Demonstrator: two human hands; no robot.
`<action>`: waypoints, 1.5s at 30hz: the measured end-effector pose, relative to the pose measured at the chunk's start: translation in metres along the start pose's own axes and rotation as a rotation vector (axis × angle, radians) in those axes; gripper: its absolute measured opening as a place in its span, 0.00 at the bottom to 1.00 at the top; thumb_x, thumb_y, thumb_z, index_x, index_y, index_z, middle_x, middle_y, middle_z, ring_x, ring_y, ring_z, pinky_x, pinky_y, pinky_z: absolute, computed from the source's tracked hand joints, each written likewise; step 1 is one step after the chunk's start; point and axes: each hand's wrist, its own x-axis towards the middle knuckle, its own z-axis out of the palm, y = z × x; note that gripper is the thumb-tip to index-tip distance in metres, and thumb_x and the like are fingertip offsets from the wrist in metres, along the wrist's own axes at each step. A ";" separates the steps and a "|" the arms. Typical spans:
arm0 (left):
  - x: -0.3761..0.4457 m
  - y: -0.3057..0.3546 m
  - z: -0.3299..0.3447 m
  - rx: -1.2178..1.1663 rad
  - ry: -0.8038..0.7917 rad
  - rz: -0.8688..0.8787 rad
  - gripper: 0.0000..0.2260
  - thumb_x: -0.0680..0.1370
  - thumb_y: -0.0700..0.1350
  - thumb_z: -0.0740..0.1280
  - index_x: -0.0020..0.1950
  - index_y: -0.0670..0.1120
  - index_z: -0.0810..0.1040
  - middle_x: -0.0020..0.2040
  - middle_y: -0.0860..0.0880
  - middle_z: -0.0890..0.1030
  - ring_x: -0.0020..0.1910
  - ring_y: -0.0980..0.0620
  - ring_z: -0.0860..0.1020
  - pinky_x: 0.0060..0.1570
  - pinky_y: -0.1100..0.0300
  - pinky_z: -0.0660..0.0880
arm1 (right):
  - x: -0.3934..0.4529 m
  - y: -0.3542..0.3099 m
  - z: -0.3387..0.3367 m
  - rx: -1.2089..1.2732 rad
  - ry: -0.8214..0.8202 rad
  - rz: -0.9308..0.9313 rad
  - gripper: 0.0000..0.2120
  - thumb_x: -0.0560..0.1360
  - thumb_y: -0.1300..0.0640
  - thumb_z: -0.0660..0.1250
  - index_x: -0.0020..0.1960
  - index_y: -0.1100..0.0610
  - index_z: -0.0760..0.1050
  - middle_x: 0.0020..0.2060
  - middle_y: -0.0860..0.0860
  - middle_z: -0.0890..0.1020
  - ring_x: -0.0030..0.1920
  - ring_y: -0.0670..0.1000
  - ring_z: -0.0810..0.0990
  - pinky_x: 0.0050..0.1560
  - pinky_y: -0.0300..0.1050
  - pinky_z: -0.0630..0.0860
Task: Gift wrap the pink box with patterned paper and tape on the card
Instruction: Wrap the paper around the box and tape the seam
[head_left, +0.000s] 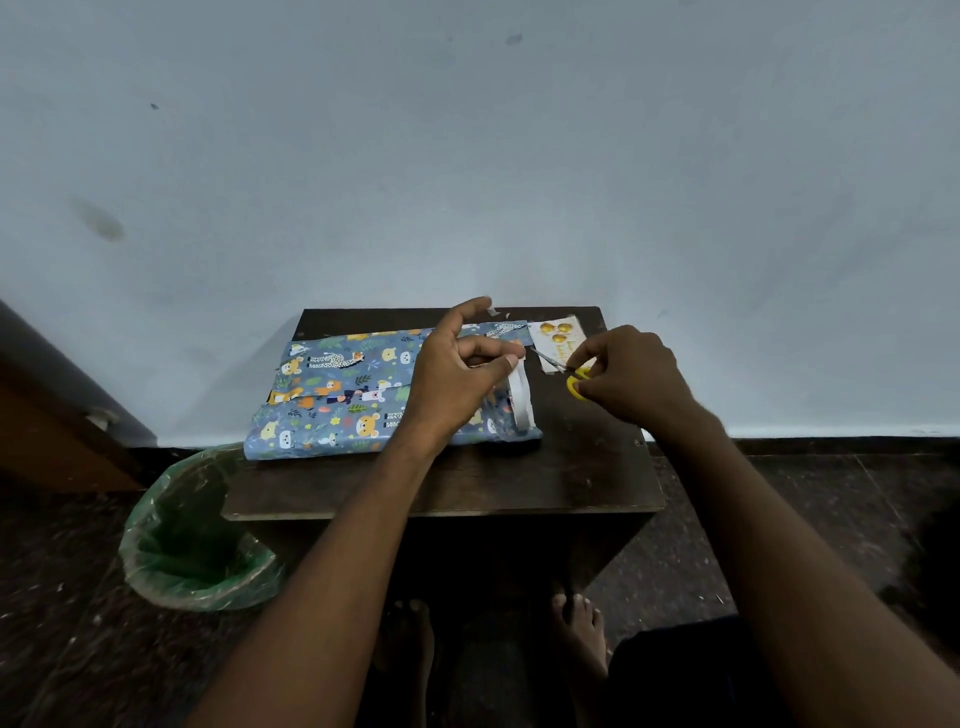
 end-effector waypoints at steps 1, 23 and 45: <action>-0.001 0.002 0.000 -0.028 0.002 -0.011 0.30 0.79 0.32 0.74 0.78 0.45 0.70 0.50 0.47 0.90 0.58 0.53 0.87 0.54 0.65 0.80 | -0.001 -0.001 0.007 -0.072 0.003 0.019 0.09 0.70 0.55 0.77 0.50 0.47 0.86 0.49 0.51 0.85 0.51 0.55 0.82 0.46 0.43 0.70; -0.011 0.018 -0.002 -0.324 0.162 -0.242 0.29 0.74 0.38 0.81 0.73 0.48 0.77 0.49 0.44 0.90 0.47 0.50 0.88 0.43 0.62 0.81 | -0.009 -0.043 0.025 0.135 0.269 -0.314 0.04 0.75 0.58 0.75 0.42 0.52 0.87 0.35 0.48 0.86 0.38 0.49 0.82 0.39 0.37 0.72; -0.008 -0.020 -0.091 0.723 -0.188 0.004 0.51 0.70 0.56 0.80 0.86 0.59 0.54 0.79 0.58 0.72 0.77 0.52 0.72 0.75 0.41 0.69 | 0.023 -0.011 0.042 -0.270 -0.010 -0.150 0.12 0.74 0.66 0.71 0.54 0.56 0.87 0.52 0.58 0.86 0.56 0.61 0.82 0.49 0.50 0.77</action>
